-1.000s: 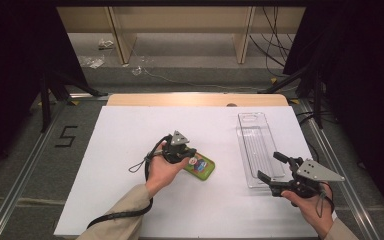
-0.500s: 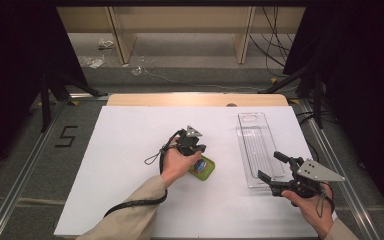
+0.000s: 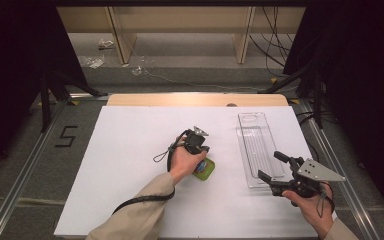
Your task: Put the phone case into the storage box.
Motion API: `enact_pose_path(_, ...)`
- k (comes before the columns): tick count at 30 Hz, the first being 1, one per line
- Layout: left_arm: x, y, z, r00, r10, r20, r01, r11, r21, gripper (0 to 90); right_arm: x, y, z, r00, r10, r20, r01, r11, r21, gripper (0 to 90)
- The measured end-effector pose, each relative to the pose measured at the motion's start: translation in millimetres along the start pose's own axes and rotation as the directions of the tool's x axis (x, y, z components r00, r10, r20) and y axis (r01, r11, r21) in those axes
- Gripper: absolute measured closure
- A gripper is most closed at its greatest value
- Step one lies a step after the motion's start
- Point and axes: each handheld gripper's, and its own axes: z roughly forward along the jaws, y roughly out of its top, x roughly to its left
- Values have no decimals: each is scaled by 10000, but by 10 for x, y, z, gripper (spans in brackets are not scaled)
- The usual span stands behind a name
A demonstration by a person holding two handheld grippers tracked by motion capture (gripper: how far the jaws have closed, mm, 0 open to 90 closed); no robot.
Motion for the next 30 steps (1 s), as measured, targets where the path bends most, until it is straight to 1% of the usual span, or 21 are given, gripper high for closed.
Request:
enact_pose_path(7, -54, 16, 51, 9999, -104, -4, 105, 9998, 188, 896, 1, -1, -3, 10000, -17, -5, 17, 10000, 26, 149)
enact_pose_path(16, -96, -3, 102, 9998, -173, 118, 168, 9988, 460, 897, 1, -1, -3, 10000, -15, 3, 15, 10000, 23, 149)
enact_pose_path(19, -116, -14, 105, 9999, -51, 147, 42, 9983, 575, 897, -1, -3, -1, 10000, -5, -9, 5, 10000, 23, 149)
enact_pose_path(22, -131, -22, 110, 9999, 56, 135, -64, 9983, 585, 897, 1, -4, 0, 10000, 4, -23, -4, 10000, 32, 149)
enact_pose_path(24, -137, -18, 104, 9995, 107, 292, -126, 9977, 669, 897, 1, -3, -2, 10000, -15, -16, 15, 10000, 47, 149)
enact_pose_path(30, -146, -25, 80, 9987, 221, 462, -260, 9960, 859, 897, -6, -8, -4, 10000, 38, -15, -38, 10000, 80, 149)
